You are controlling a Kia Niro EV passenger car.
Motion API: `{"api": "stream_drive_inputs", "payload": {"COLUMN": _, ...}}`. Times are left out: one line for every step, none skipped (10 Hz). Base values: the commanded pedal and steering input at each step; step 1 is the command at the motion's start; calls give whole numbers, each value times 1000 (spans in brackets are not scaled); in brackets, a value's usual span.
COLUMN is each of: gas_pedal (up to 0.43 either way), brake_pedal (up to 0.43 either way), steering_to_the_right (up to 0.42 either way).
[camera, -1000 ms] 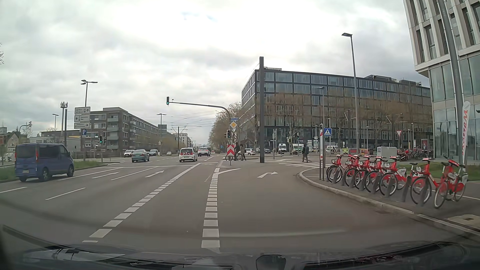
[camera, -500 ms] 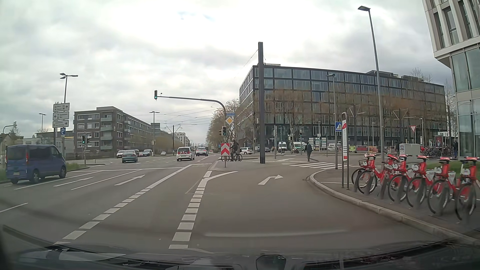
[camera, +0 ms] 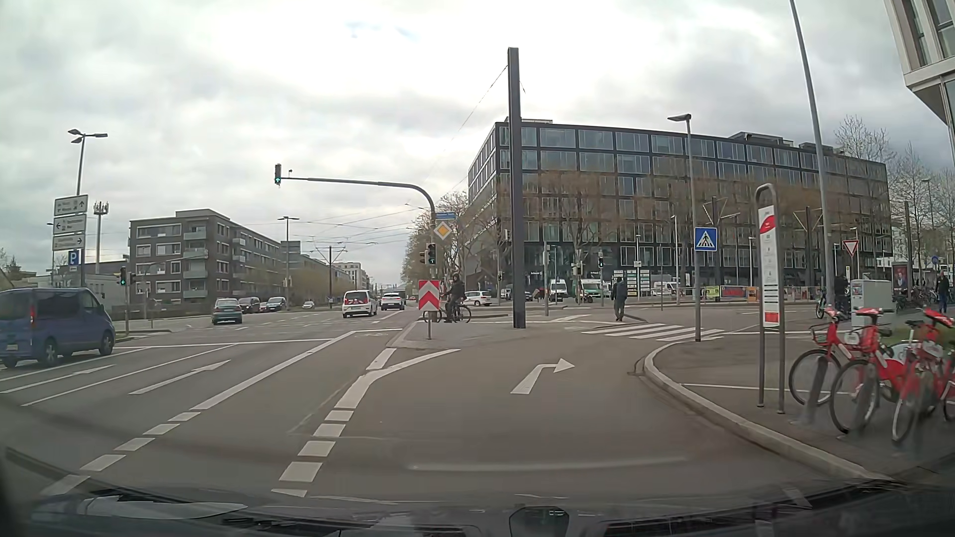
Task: Follow the waypoints while adhering to traffic rules and regulations
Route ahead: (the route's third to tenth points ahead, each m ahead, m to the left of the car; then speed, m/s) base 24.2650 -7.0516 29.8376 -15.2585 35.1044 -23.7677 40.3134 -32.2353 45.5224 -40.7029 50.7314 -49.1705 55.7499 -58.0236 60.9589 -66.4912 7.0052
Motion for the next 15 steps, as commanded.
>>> {"api": "stream_drive_inputs", "payload": {"gas_pedal": 0, "brake_pedal": 0, "steering_to_the_right": 32}}
{"api": "stream_drive_inputs", "payload": {"gas_pedal": 0, "brake_pedal": 0, "steering_to_the_right": 32}}
{"api": "stream_drive_inputs", "payload": {"gas_pedal": 0, "brake_pedal": 0, "steering_to_the_right": 36}}
{"api": "stream_drive_inputs", "payload": {"gas_pedal": 0, "brake_pedal": 0, "steering_to_the_right": 42}}
{"api": "stream_drive_inputs", "payload": {"gas_pedal": 0, "brake_pedal": 0, "steering_to_the_right": 47}}
{"api": "stream_drive_inputs", "payload": {"gas_pedal": 0, "brake_pedal": 0, "steering_to_the_right": 52}}
{"api": "stream_drive_inputs", "payload": {"gas_pedal": 0, "brake_pedal": 0, "steering_to_the_right": 59}}
{"api": "stream_drive_inputs", "payload": {"gas_pedal": 0, "brake_pedal": 0, "steering_to_the_right": 66}}
{"api": "stream_drive_inputs", "payload": {"gas_pedal": 0, "brake_pedal": 0, "steering_to_the_right": 73}}
{"api": "stream_drive_inputs", "payload": {"gas_pedal": 0, "brake_pedal": 0, "steering_to_the_right": 84}}
{"api": "stream_drive_inputs", "payload": {"gas_pedal": 0, "brake_pedal": 0, "steering_to_the_right": 97}}
{"api": "stream_drive_inputs", "payload": {"gas_pedal": 0, "brake_pedal": 0, "steering_to_the_right": 107}}
{"api": "stream_drive_inputs", "payload": {"gas_pedal": 0, "brake_pedal": 0, "steering_to_the_right": 119}}
{"api": "stream_drive_inputs", "payload": {"gas_pedal": 0, "brake_pedal": 0, "steering_to_the_right": 130}}
{"api": "stream_drive_inputs", "payload": {"gas_pedal": 0, "brake_pedal": 0, "steering_to_the_right": 142}}
